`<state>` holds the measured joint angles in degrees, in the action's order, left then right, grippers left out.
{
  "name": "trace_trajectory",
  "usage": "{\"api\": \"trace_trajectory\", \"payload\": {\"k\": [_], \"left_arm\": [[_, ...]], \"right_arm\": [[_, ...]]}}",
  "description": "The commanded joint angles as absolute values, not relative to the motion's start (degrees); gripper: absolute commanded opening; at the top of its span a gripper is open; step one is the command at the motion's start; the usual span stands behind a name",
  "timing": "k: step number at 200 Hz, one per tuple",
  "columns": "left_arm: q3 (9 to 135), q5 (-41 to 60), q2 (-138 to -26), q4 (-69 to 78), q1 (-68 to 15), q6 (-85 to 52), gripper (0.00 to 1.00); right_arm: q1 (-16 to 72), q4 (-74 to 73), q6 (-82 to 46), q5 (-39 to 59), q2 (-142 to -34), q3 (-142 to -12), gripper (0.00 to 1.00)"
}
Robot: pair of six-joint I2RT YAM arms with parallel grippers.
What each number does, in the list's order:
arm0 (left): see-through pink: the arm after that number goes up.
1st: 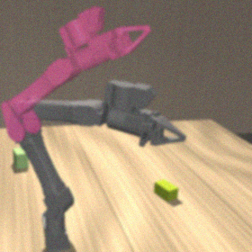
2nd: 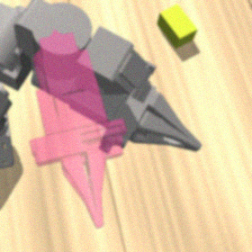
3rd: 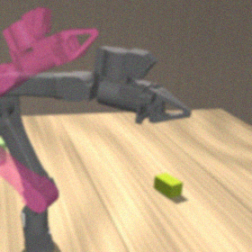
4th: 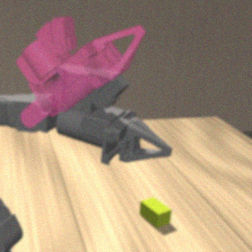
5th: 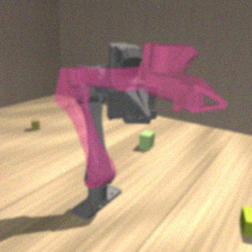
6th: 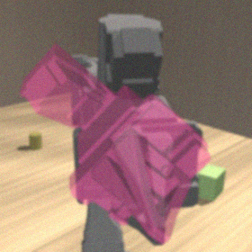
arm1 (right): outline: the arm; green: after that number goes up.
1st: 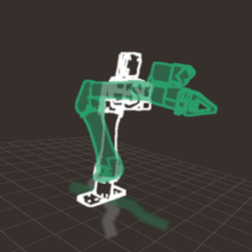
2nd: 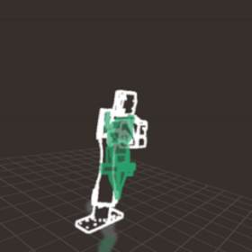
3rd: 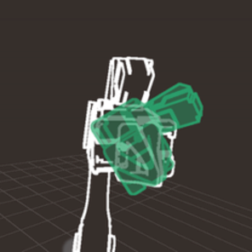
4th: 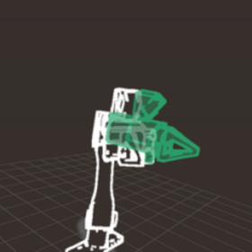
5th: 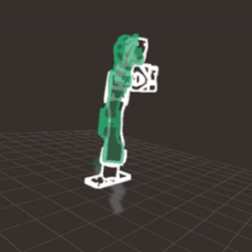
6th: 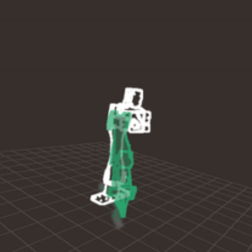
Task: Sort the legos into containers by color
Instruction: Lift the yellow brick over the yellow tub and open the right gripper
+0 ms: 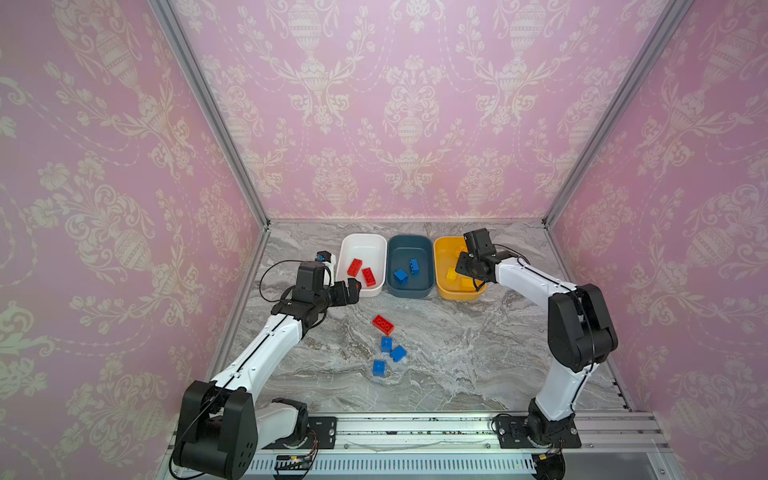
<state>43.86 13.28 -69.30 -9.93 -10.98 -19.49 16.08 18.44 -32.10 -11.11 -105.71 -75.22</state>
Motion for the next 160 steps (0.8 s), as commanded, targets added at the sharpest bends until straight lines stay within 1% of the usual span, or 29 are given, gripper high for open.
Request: {"api": "trace_trajectory", "payload": {"k": [1, 13, 37, 57, 69, 133, 160], "left_arm": [[42.51, 14.77, -67.86, -11.09, -10.62, -20.61, 0.99], [42.39, 14.51, -67.76, -11.61, -10.57, -20.29, 0.99], [42.36, 14.58, -67.67, -12.21, -10.55, -19.61, 0.99], [42.36, 14.77, -67.81, -12.6, -10.55, -19.29, 0.99], [42.36, 14.77, -67.88, -12.78, -10.65, -19.13, 0.99], [44.63, 12.36, -69.1, -16.29, -12.13, -17.23, 0.99], [45.89, 10.7, -69.73, -17.91, -13.48, -16.4, 0.99]], "right_arm": [[15.4, 19.33, -30.59, -10.68, -107.3, -77.88, 0.39], [15.14, 19.67, -30.37, -10.59, -107.9, -78.42, 0.41], [15.03, 20.37, -29.8, -10.56, -108.04, -79.13, 0.63], [15.03, 20.65, -29.37, -10.58, -107.54, -79.41, 0.71], [14.99, 20.83, -29.2, -10.7, -107.25, -79.52, 0.73], [15.03, 21.11, -29.17, -9.6, -104.56, -78.41, 0.75], [15.06, 20.74, -29.71, -8.21, -102.39, -76.41, 0.77]]}}
